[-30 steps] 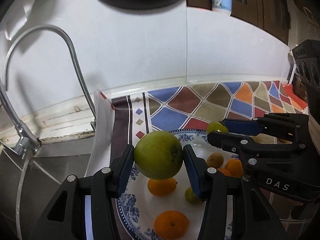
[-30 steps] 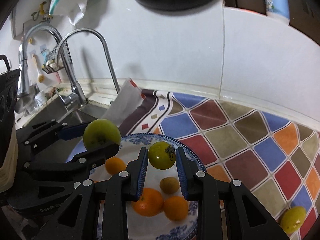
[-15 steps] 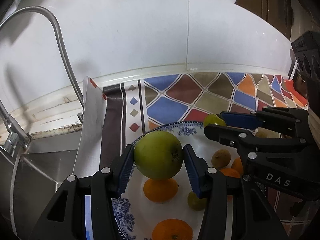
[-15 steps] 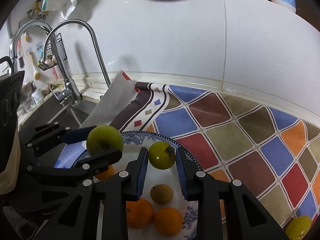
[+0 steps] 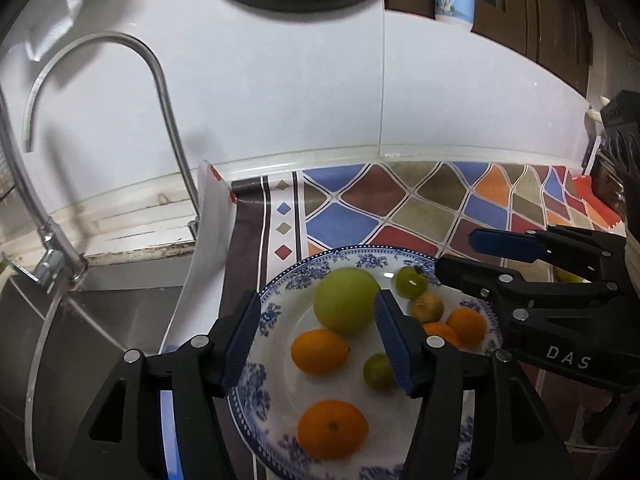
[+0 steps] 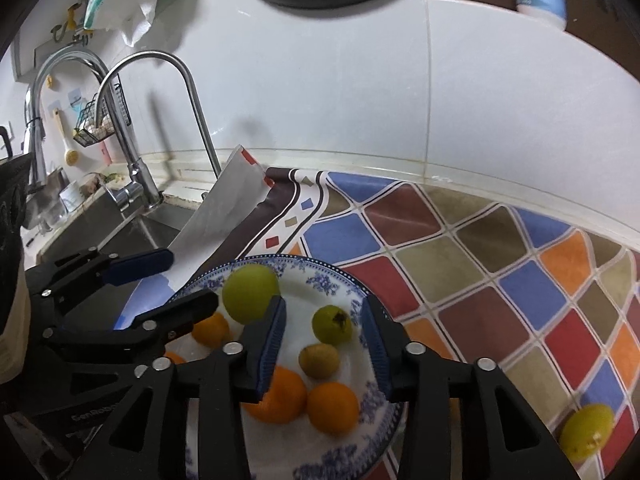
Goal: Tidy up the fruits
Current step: 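Open the left gripper onto the plate while the right gripper releases its fruit there, then withdraw both grippers from the plate toward the last fruits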
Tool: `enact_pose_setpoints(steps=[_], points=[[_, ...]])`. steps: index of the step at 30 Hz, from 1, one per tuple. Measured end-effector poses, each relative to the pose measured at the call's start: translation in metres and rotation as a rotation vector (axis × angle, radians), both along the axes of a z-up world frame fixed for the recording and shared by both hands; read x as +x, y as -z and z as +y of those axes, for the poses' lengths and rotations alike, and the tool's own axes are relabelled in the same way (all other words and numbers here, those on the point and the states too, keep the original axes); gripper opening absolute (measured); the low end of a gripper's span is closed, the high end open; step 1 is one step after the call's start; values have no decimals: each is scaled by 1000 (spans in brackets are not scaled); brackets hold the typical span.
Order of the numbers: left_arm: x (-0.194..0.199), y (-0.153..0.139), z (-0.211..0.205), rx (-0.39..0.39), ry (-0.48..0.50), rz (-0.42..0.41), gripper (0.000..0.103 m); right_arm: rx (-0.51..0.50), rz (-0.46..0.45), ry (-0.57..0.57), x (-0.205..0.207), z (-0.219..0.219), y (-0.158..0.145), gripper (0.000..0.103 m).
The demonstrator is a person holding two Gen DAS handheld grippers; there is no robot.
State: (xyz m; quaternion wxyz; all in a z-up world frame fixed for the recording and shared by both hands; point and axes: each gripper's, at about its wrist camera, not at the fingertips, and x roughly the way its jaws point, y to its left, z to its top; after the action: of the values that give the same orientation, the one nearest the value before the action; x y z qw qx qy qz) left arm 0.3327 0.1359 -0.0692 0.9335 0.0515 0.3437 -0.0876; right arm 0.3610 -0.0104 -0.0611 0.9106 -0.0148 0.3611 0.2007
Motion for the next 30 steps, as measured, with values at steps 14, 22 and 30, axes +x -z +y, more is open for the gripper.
enact_pose_setpoints(steps=[14,22,30], points=[[-71,-50,-14,-24,-66,-117,80,-4,-123,103,-71,-36,-51,66],[-110,-65,-41,12,-13,-174,89,3,-164,165,-113,-62,-64,72],[-130,-68,-73,6,26,-189,91,-7,-165,239,-144,-96,-66,73]])
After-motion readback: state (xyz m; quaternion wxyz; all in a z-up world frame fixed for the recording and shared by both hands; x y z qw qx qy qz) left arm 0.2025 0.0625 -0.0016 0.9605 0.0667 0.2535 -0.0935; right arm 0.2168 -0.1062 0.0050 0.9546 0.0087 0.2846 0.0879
